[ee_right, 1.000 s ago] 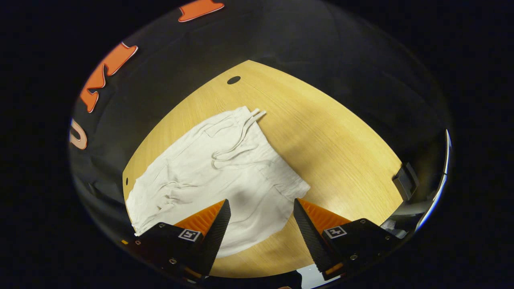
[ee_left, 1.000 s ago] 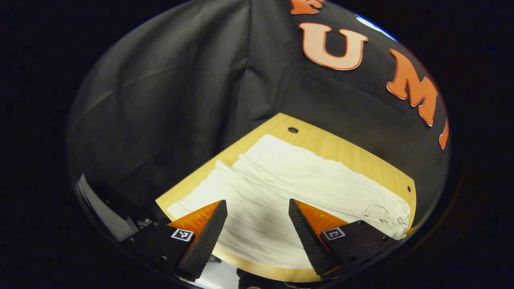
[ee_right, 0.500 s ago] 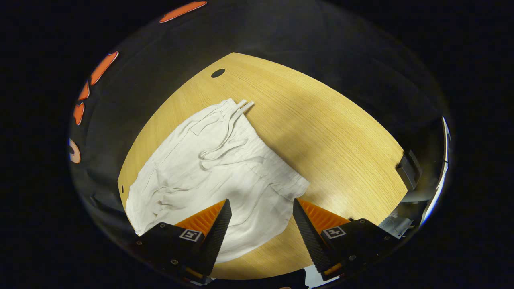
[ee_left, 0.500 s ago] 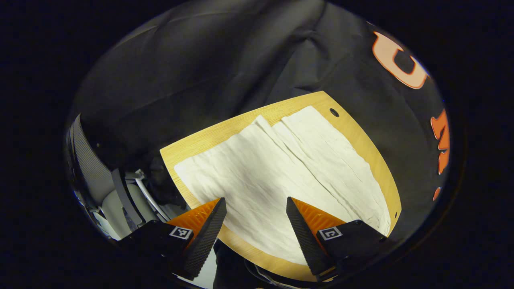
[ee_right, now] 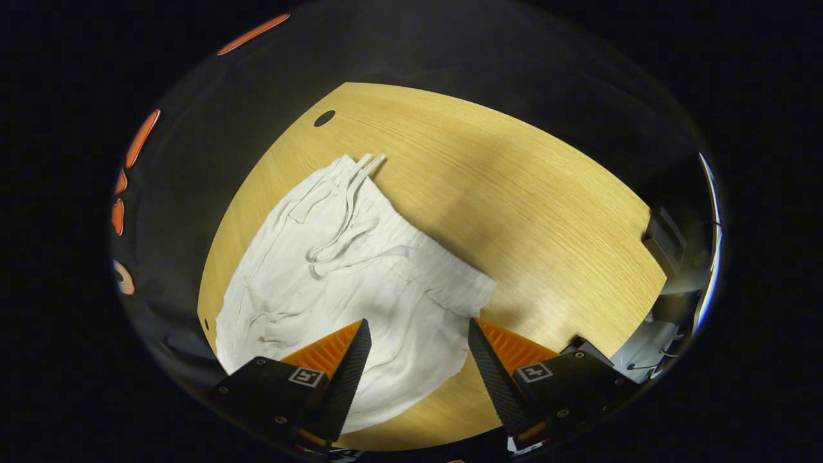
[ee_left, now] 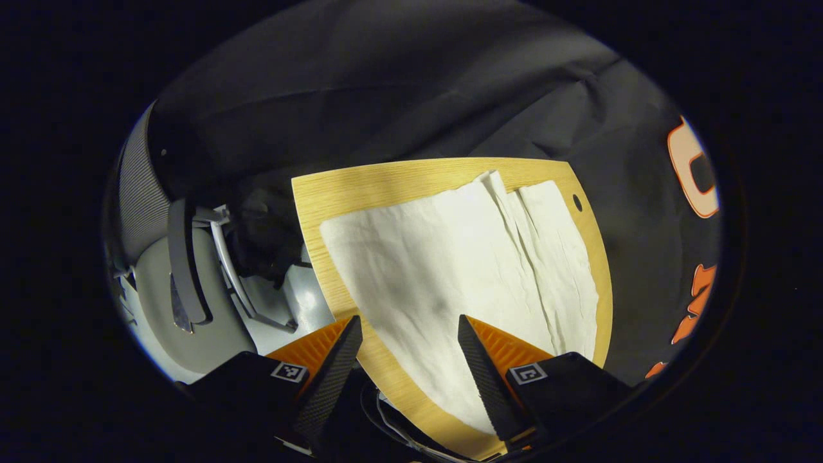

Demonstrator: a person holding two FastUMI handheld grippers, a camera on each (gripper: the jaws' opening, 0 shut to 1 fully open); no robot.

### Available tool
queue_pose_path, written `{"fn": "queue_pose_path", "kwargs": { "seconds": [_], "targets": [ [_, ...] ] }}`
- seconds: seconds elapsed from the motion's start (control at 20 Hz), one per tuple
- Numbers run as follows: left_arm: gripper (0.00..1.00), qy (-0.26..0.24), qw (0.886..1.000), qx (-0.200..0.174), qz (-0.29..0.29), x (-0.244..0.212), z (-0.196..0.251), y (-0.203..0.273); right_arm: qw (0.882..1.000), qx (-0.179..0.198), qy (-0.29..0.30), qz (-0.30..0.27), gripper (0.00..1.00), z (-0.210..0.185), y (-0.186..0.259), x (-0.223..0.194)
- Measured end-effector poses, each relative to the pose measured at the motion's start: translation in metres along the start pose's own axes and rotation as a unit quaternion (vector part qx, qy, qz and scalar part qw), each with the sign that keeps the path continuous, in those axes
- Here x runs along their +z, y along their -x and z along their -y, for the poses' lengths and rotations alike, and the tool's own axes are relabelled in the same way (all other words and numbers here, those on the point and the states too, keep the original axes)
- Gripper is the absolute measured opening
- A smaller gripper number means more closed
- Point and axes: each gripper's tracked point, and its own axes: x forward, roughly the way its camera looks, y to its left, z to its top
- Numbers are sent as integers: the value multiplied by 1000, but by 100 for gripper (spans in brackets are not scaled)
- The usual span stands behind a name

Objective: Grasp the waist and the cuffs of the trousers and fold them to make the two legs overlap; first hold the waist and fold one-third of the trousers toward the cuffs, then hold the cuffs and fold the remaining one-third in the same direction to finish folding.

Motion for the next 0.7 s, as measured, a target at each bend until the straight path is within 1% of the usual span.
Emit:
{"fn": "queue_pose_path", "kwargs": {
  "seconds": [0.05,0.1,0.15,0.25,0.3,0.45,0.5,0.55,0.6,0.65,0.7],
  "targets": [
    [98,7,1000,-3,-1,1,-1,1,1000,-3,-3,1,93,3,-1,0],
    [98,12,1000,-3,0,5,-3,2,1000,-4,-6,3,92,5,0,2],
    [100,18,1000,0,0,10,-9,-1,1000,-5,-10,4,92,6,0,3],
    [100,31,1000,-2,0,15,-18,-14,1000,-4,-15,6,93,9,1,5],
    [94,36,999,-10,5,20,-18,-21,1000,-5,-18,7,93,11,1,6],
    [84,37,999,-36,11,33,-9,-30,1000,-9,-24,5,93,15,-3,4],
    [76,35,998,-50,12,37,-1,-35,1000,-10,-26,5,92,17,-4,4],
    [73,36,997,-60,14,37,8,-41,1000,-10,-27,4,93,18,-5,4],
    [65,36,996,-78,16,40,19,-45,1000,-11,-28,5,93,20,-5,3],
    [61,34,996,-84,17,41,25,-50,1000,-11,-29,5,93,21,-5,3],
    [51,36,996,-84,20,42,27,-57,999,-12,-30,6,93,24,-7,2]
  ]
}}
